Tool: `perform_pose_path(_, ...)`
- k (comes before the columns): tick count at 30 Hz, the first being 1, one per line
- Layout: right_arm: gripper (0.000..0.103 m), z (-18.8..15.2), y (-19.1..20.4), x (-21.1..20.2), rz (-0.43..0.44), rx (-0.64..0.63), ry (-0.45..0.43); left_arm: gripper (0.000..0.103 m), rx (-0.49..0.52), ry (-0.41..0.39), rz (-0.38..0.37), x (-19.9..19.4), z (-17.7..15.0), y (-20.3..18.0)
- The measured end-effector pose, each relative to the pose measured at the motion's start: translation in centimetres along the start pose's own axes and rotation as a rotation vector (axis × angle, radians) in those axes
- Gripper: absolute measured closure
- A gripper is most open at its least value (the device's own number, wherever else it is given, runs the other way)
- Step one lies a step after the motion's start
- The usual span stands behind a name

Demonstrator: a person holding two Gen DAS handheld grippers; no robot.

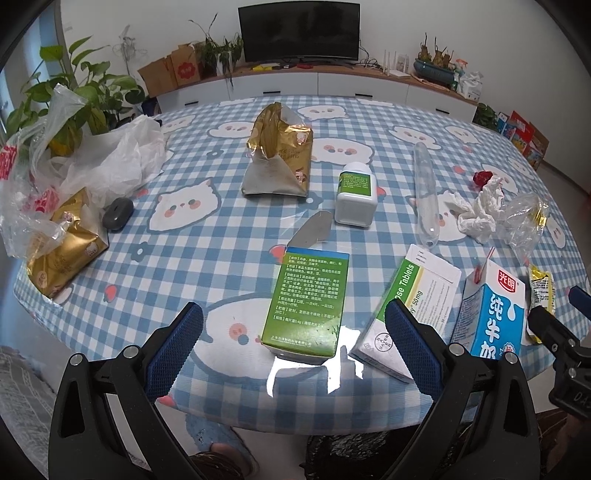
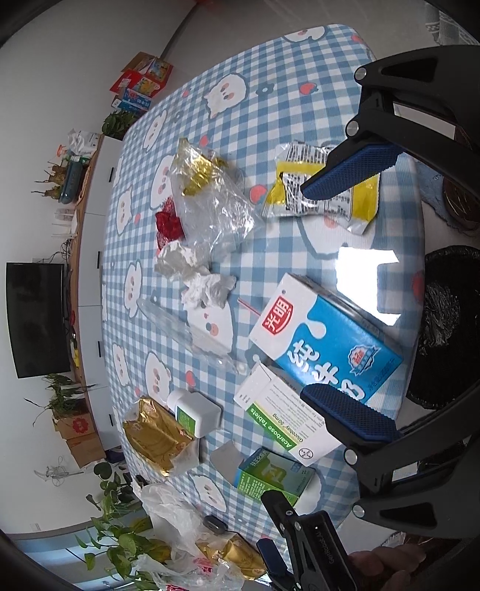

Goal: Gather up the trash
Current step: 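Grasp the green medicine box with the left tool while the right tool grasps the milk carton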

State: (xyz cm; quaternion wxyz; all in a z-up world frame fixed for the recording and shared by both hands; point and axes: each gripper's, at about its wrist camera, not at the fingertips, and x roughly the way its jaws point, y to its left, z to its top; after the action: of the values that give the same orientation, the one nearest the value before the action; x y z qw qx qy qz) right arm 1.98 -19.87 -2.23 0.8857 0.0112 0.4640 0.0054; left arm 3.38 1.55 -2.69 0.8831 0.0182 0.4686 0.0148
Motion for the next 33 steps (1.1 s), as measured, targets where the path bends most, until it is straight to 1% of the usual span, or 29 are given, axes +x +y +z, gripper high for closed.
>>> perform_pose_path(4,0.008,0.1,1.3,1.4,-0.001,0.000,0.029,0.008,-0.008,0.027,0.009,1.4,0.5,0.5)
perform_pose_path(9,0.008,0.4,1.7,3.1,-0.008,0.022,0.067,0.010,-0.012,0.054,0.007,2.8,1.0,0.6)
perform_pose_path(14,0.008,0.6,2.1,4.0,-0.013,0.040,0.086,0.015,-0.017,0.074,-0.003,4.0,1.6,0.6)
perform_pose_path(21,0.015,0.5,2.2,5.0,-0.011,0.058,0.119,0.020,-0.018,0.116,-0.018,5.5,1.6,0.4)
perform_pose_path(23,0.017,0.5,2.3,5.1,-0.005,0.061,0.121,0.025,-0.015,0.124,-0.016,5.8,1.6,0.3)
perform_pose_path(27,0.022,0.5,2.4,5.1,0.005,0.062,0.129,0.029,-0.019,0.136,-0.024,6.1,1.5,0.3)
perform_pose_path(33,0.024,0.5,2.2,5.1,0.012,0.079,0.131,0.040,-0.005,0.158,-0.026,6.4,1.4,-0.1)
